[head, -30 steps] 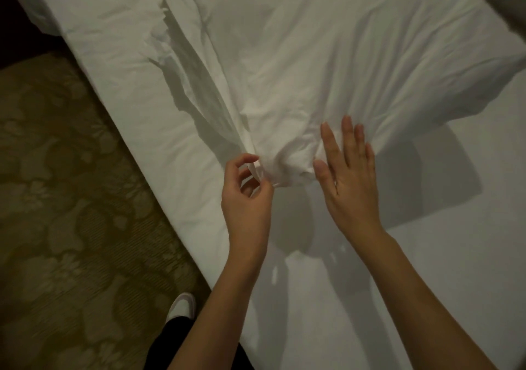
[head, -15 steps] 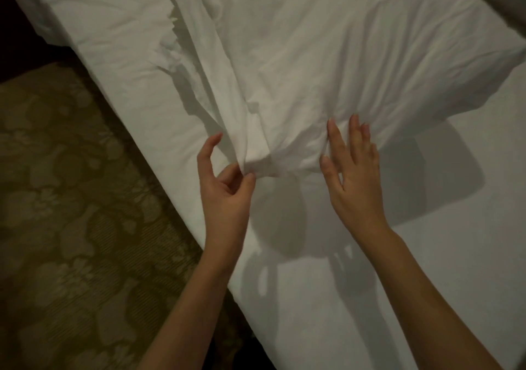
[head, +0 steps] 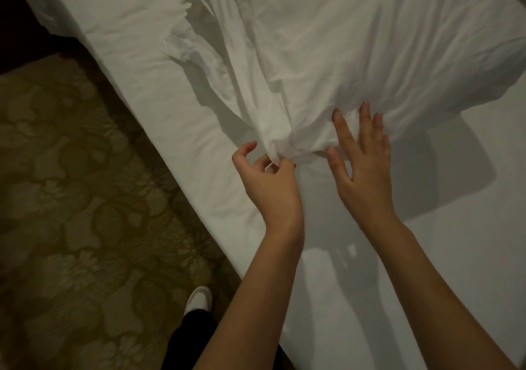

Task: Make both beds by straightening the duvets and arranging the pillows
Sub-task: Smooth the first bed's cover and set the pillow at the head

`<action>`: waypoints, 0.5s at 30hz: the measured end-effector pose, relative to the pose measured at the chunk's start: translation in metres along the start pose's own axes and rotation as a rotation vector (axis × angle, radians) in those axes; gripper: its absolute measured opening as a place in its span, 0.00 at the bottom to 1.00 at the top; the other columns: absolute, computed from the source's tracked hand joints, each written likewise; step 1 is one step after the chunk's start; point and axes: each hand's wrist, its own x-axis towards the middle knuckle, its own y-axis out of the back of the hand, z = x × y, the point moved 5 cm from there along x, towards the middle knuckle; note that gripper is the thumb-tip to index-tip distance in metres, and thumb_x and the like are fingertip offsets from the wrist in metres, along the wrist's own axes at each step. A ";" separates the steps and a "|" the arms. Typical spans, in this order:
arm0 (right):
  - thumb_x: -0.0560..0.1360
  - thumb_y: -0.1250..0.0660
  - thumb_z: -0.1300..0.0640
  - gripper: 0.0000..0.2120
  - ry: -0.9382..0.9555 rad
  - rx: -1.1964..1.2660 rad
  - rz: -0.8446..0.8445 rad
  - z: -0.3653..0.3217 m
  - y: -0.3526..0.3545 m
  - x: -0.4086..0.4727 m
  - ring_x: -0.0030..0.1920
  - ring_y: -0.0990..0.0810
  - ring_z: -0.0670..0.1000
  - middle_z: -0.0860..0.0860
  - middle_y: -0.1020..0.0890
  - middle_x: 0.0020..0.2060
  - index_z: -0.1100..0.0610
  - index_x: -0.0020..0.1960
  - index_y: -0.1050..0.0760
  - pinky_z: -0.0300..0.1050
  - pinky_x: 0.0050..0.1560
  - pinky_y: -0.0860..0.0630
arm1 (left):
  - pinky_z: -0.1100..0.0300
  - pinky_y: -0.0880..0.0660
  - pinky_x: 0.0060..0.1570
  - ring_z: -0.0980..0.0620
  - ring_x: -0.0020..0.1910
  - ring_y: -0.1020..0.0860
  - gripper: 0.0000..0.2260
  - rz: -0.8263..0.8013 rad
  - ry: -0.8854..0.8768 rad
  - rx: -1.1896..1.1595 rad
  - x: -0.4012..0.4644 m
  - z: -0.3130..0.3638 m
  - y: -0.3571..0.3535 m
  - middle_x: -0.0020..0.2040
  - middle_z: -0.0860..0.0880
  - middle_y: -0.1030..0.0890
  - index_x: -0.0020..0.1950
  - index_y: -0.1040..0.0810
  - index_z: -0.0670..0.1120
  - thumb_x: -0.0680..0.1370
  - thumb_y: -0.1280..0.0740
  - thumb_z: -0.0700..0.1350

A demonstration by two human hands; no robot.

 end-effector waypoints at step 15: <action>0.79 0.51 0.41 0.26 0.043 -0.066 -0.038 -0.006 0.007 -0.007 0.77 0.54 0.59 0.57 0.50 0.77 0.44 0.76 0.50 0.56 0.73 0.53 | 0.66 0.24 0.47 0.59 0.44 0.20 0.19 -0.290 -0.554 0.520 -0.009 0.031 0.027 0.43 0.52 0.19 0.56 0.27 0.53 0.76 0.36 0.29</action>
